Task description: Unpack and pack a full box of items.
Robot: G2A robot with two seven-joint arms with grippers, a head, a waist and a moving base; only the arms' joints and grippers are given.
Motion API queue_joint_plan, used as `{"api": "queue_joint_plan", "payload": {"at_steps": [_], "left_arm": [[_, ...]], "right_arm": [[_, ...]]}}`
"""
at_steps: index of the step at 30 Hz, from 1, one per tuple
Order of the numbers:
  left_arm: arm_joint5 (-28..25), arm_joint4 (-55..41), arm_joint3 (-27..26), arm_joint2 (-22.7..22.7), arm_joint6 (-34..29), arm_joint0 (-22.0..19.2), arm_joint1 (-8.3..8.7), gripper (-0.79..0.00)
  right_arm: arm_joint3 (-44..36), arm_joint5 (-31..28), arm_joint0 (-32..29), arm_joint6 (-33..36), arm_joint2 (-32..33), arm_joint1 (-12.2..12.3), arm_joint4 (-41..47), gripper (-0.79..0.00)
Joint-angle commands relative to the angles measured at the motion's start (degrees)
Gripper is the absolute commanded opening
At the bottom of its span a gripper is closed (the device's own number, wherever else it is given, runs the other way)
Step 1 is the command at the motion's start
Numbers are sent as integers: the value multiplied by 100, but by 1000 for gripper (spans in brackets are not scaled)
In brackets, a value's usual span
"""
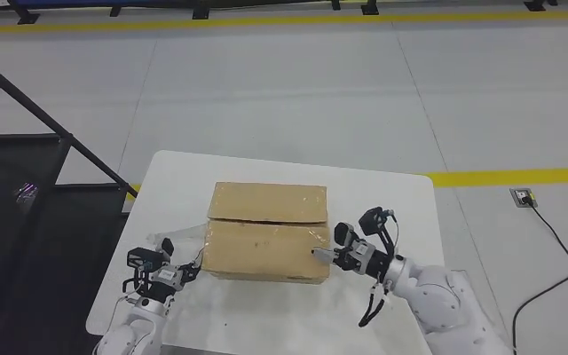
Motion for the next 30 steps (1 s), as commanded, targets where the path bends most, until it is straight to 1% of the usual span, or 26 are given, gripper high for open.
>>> {"api": "queue_joint_plan", "payload": {"at_steps": [1, 5, 12, 15, 18, 19, 20, 22, 25, 28, 30], "left_arm": [[38, 30, -33, 34, 11, 13, -7, 0], [110, -3, -62, 40, 24, 27, -18, 0], [190, -89, -129, -86, 36, 90, -18, 0], [197, -121, -236, -149, 62, 177, -16, 0], [220, -161, -430, -241, 177, 316, -14, 0], [229, -175, -480, -267, 208, 349, -14, 0], [217, -223, -584, -325, 251, 417, -11, 0], [163, -321, -739, -433, 288, 512, -5, 0], [9, -398, -981, -577, 278, 646, 10, 0], [-233, -379, -1209, -685, 306, 781, 29, 0], [-498, -387, -1330, -741, 309, 858, 45, 0]], "right_arm": [[170, -137, 125, 89, -22, -4, 330, 0], [469, -399, 349, 346, -23, 5, 869, 0], [829, -1141, 562, 871, 30, 51, 2040, 0], [854, -1604, 523, 1187, 105, 98, 2644, 0], [803, -2179, 452, 1767, 152, 173, 3361, 0], [781, -2295, 436, 1930, 163, 195, 3491, 0], [619, -2268, 387, 1981, 137, 251, 3611, 0], [335, -2285, 263, 1964, 87, 360, 3653, 0], [-48, -2422, 51, 1828, 21, 572, 3484, 0], [-438, -2662, -155, 1588, -100, 821, 3064, 0], [-616, -2868, -279, 1382, -215, 999, 2678, 0]]}}
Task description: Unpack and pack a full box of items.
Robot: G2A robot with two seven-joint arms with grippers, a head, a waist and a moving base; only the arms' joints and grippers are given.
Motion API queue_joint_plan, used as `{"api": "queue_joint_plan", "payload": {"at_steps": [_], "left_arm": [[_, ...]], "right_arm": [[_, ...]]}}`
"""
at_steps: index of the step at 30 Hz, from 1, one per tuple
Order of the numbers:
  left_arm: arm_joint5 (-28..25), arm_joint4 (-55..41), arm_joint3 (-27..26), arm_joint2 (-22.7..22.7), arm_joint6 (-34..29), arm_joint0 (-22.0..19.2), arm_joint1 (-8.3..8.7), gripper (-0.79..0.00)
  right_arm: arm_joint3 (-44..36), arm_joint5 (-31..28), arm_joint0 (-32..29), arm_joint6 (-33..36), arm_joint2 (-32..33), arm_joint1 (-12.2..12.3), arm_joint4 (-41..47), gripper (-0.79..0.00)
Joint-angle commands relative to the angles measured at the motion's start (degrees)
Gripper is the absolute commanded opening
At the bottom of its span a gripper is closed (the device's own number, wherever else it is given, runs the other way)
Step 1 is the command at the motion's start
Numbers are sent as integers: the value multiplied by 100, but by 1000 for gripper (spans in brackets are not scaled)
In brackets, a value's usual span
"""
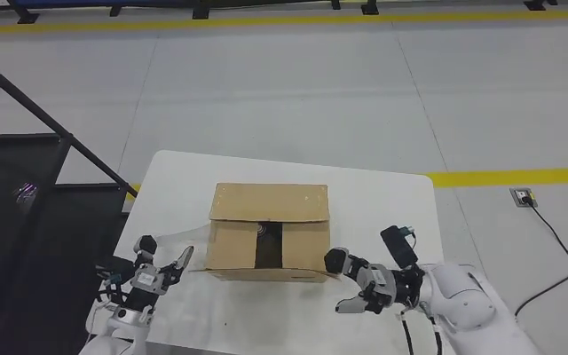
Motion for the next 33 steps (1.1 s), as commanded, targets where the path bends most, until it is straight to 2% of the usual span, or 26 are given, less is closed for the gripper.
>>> {"api": "queue_joint_plan", "payload": {"at_steps": [1, 6, 11, 15, 20, 23, 25, 33], "left_arm": [[-435, 12, -113, -43, -20, 86, 25, 0], [-1719, 396, -163, -310, -58, 248, 133, 0], [-2443, 1285, 0, -403, -102, 289, 230, 0], [-2503, 1847, 200, -316, -20, 261, 264, 0], [-2397, 2383, 411, -137, -18, 172, 291, 0], [-2255, 2394, 511, -71, 47, 135, 291, 0], [-2110, 2299, 558, -76, 18, 107, 285, 0], [-2110, 2299, 558, -76, 18, 107, 285, 0]], "right_arm": [[-174, -174, -100, -174, -127, 182, -513, 0], [-509, -295, -215, -296, -463, 561, -1448, 0], [-458, -292, -136, -294, -754, 767, -1835, 0], [-184, -47, 122, -332, -942, 773, -1202, 0], [248, 883, 559, -747, -1224, 661, 59, 0], [532, 1485, 776, -920, -1399, 576, 791, 0], [532, 1485, 776, -920, -1399, 576, 791, 0], [532, 1485, 776, -920, -1399, 576, 791, 0]]}}
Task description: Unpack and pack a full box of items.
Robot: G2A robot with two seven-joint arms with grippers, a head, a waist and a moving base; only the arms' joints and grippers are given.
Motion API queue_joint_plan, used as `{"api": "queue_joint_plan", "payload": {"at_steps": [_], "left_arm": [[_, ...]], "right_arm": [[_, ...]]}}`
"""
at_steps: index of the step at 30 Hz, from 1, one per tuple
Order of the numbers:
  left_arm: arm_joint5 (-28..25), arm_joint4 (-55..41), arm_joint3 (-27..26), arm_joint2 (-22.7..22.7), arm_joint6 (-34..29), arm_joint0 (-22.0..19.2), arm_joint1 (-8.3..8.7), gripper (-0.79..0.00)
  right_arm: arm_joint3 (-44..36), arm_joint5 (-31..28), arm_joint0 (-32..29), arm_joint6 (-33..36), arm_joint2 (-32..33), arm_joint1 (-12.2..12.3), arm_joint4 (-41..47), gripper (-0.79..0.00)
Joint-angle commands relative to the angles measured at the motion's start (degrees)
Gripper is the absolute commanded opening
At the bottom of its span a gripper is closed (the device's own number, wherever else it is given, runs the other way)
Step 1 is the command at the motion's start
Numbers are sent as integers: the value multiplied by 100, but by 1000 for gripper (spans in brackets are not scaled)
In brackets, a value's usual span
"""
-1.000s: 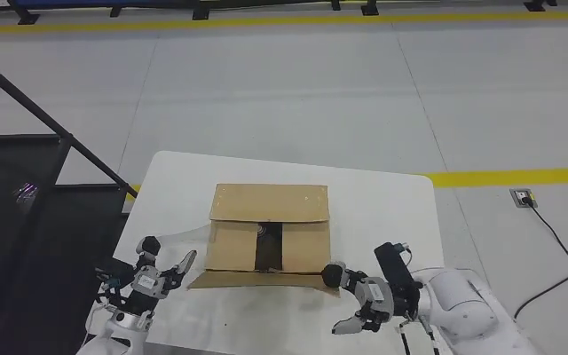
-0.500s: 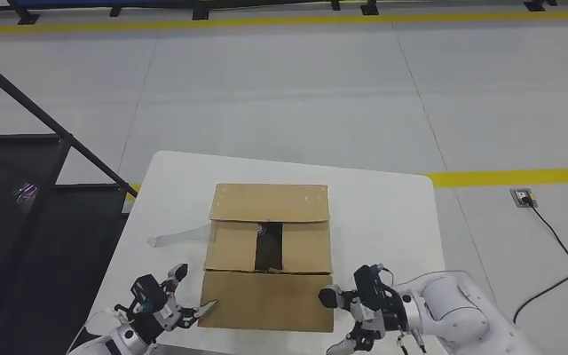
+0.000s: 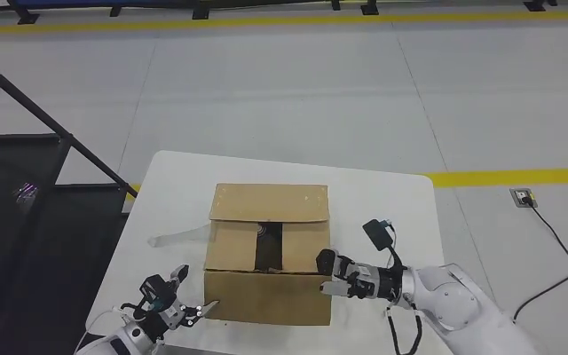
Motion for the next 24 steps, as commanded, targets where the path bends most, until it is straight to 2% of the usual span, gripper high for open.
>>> {"api": "queue_joint_plan", "payload": {"at_steps": [1, 3, 7, 15, 24], "left_arm": [[20, -13, 0, 3, -7, 1, -1, 0], [94, -67, -28, 51, -70, -2, -6, 0], [292, 159, -88, 165, -88, -21, -2, 0], [473, 266, -6, 251, -5, -45, 13, 0], [593, 238, 22, 252, 58, 4, 34, 0]], "right_arm": [[-2, 126, -27, -80, -14, -9, 23, 0], [-51, 536, -1, -206, -154, -66, 247, 0], [312, 1238, 434, -203, -563, -253, 726, 0], [1406, 1843, 1284, -358, -1193, -684, 1491, 0], [2153, 1872, 1808, -914, -1395, -1047, 1758, 0]]}}
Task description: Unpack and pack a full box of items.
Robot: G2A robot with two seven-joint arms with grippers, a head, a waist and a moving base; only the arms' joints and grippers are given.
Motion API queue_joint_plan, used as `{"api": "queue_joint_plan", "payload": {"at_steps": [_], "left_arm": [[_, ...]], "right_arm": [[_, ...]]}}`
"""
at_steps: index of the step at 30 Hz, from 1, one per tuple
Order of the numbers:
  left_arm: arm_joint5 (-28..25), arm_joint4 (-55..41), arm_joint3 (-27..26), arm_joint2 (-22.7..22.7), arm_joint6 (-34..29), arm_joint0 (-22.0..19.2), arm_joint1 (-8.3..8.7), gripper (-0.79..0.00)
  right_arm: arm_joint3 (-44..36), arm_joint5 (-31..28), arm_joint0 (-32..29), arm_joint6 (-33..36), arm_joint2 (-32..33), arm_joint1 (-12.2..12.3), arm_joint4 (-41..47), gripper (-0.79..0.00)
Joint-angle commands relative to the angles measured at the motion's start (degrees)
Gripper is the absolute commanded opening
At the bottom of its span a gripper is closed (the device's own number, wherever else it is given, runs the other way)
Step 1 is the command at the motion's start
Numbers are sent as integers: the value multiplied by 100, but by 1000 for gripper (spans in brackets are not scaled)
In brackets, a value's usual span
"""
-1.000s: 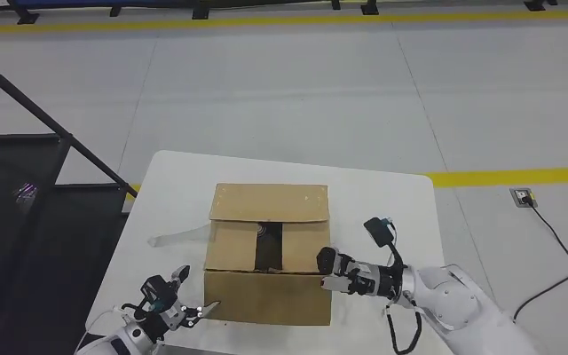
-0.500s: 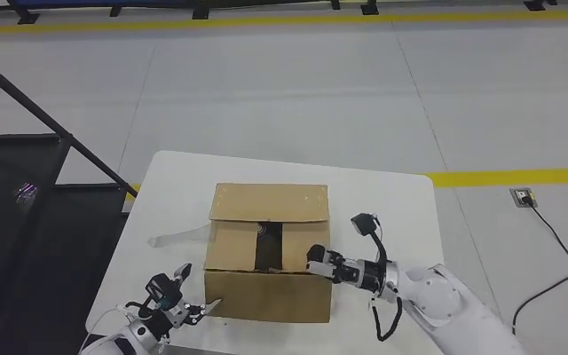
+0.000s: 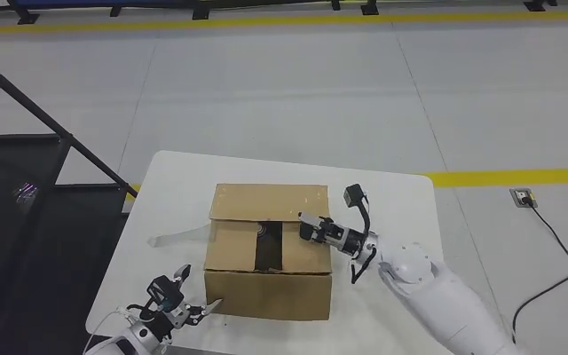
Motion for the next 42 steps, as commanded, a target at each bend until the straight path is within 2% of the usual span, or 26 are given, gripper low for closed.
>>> {"api": "queue_joint_plan", "payload": {"at_steps": [1, 7, 13, 16, 20, 26, 38, 42], "left_arm": [[17, -14, -1, -10, 5, 12, 5, 0], [55, -57, -2, -41, 25, 47, 22, 0], [60, -77, -10, -32, 36, 82, 37, 0], [91, -41, -29, 3, 44, 103, 41, 0], [146, -29, -36, 25, 97, 144, 47, 0], [229, -115, 13, 10, 213, 223, 53, 0], [258, -189, 78, -37, 282, 315, 78, 0], [227, -272, 16, -97, 343, 325, 90, 0]], "right_arm": [[56, -24, 91, -68, -9, -53, -45, 0], [151, -76, 335, -426, 36, -185, -380, 0], [194, 591, 764, -1550, -28, -325, -1808, 0], [284, 967, 1008, -1872, -102, -427, -2227, 0], [549, 1444, 1368, -2039, -334, -616, -2655, 0], [1282, 1691, 1796, -2050, -741, -991, -2764, 0], [2580, 1394, 2175, -2135, -1027, -1579, -2710, 0], [2582, 677, 2102, -2087, -857, -1626, -2499, 0]]}}
